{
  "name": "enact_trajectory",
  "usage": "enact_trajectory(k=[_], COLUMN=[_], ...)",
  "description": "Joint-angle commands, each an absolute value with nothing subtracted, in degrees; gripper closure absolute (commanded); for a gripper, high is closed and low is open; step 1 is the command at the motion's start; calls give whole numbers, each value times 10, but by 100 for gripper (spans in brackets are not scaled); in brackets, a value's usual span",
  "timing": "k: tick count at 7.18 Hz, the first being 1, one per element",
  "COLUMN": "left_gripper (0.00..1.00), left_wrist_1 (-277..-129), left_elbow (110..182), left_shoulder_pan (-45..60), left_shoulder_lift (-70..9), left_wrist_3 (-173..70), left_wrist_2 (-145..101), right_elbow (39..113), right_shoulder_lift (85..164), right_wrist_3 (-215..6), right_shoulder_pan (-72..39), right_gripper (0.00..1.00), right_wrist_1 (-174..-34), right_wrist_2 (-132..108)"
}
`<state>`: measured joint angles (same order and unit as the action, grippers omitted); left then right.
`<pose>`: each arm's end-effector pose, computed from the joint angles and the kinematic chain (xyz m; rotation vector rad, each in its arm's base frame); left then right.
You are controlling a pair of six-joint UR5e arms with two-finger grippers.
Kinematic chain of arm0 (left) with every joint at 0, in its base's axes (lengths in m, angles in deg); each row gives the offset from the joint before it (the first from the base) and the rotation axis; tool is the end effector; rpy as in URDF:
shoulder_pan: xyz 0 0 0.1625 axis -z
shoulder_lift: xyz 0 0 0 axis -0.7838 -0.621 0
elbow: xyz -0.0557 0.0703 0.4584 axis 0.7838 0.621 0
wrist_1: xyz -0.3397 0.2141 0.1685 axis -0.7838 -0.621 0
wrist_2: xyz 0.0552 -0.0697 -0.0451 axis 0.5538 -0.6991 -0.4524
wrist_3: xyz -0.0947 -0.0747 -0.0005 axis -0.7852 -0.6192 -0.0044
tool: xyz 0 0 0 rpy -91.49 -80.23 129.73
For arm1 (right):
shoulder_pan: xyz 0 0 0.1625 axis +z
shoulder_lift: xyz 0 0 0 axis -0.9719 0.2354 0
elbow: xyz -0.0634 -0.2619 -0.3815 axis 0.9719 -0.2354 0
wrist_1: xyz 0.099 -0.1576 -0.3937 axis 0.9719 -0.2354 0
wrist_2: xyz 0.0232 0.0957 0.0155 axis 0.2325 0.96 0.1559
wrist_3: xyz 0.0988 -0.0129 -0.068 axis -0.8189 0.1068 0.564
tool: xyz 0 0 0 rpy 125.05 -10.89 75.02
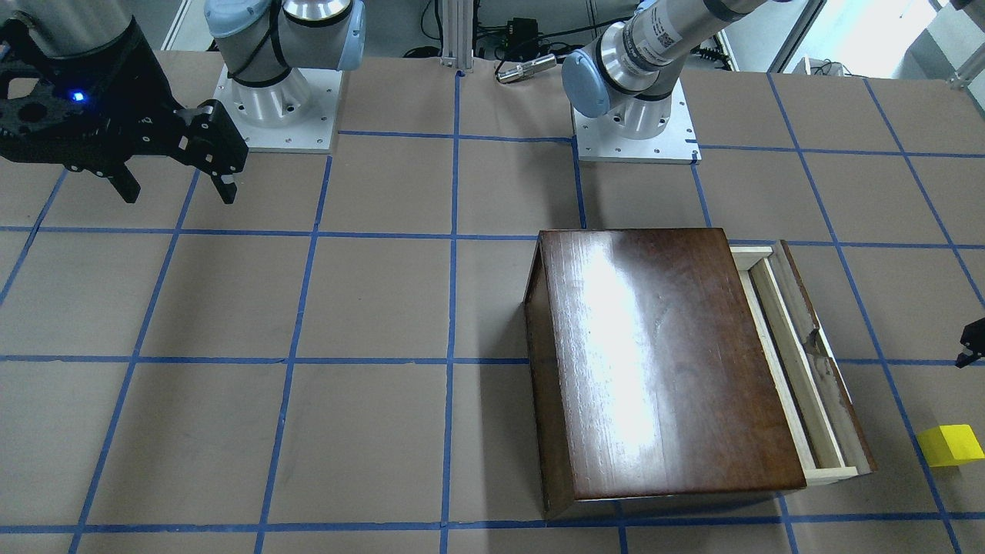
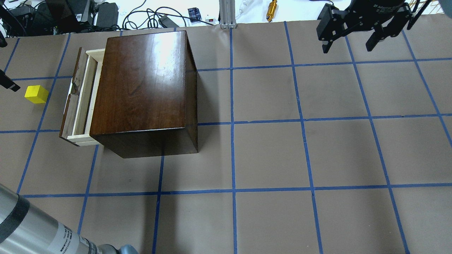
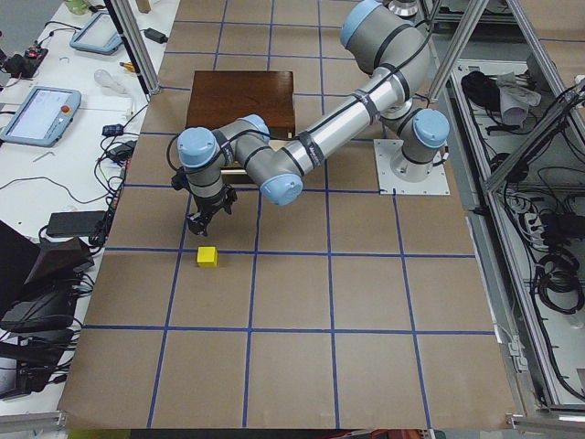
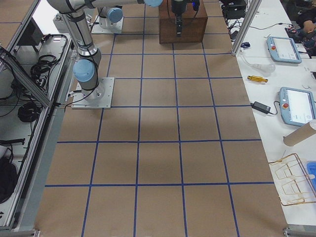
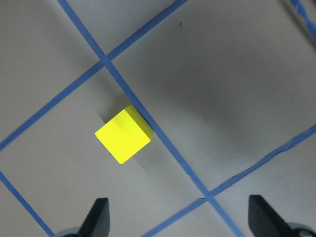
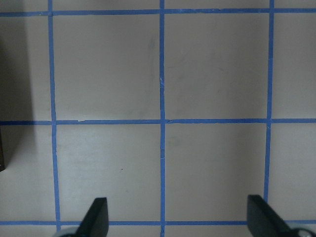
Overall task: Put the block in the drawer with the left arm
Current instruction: 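Lower the left gripper and close it on the yellow cube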
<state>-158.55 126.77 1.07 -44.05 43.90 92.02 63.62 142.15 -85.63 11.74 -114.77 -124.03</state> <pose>0.3600 -0.6842 0.3346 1.1276 2.8500 0.0012 0.1172 -0.5456 0.5654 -0.0049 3.1282 -0.1188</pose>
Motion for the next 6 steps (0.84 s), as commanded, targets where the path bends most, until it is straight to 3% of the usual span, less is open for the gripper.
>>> enact_trajectory(k=[1,6], left_gripper=[2,3], left_wrist_1=[-1583,-1539], left_elbow=[1252,1189], left_shoulder_pan=[8,8], left_shoulder_lift=[-488,-576], left_wrist_3=[561,811], left_wrist_2=[917,866], right_elbow=[636,636], right_shoulder_lift=[1421,1421], right_wrist_3=[-856,-856], right_shoulder_pan=[118,118], right_gripper=[0,0], right_wrist_1=[-1148,-1148], right_wrist_2=[-1240,-1240])
